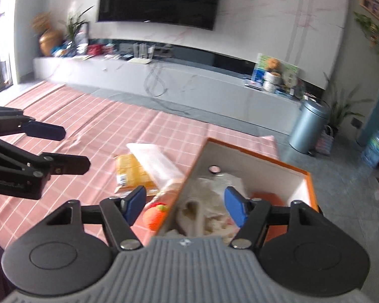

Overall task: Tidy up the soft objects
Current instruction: 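Withdraw both grippers from the box toward the mesh sleeve and knitted fruit, then grasp the clear mesh sleeve with the right gripper while the left closes beside the orange knitted fruit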

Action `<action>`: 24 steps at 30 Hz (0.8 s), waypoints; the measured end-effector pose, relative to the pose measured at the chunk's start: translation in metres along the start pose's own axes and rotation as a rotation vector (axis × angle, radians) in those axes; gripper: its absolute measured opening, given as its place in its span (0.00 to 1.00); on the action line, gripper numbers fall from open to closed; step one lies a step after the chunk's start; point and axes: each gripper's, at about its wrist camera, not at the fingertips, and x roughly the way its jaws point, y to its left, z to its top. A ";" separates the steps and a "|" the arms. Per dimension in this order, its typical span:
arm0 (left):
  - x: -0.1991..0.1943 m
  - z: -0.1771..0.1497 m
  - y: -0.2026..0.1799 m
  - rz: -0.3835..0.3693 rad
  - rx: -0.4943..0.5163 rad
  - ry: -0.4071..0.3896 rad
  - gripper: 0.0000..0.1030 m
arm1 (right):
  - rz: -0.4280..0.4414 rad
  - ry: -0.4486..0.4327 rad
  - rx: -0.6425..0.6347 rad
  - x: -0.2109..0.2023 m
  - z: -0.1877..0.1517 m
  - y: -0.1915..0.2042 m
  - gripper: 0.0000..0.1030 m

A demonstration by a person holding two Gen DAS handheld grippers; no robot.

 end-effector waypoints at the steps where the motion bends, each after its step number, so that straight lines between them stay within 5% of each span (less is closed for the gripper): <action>1: 0.000 -0.004 0.004 0.005 -0.009 0.007 0.79 | 0.009 0.003 -0.026 0.002 0.001 0.006 0.59; 13: 0.020 -0.019 0.029 -0.019 0.021 0.119 0.76 | 0.082 0.144 -0.298 0.058 0.019 0.043 0.52; 24: 0.068 -0.029 0.060 -0.082 -0.112 0.217 0.74 | 0.124 0.309 -0.577 0.132 0.031 0.057 0.46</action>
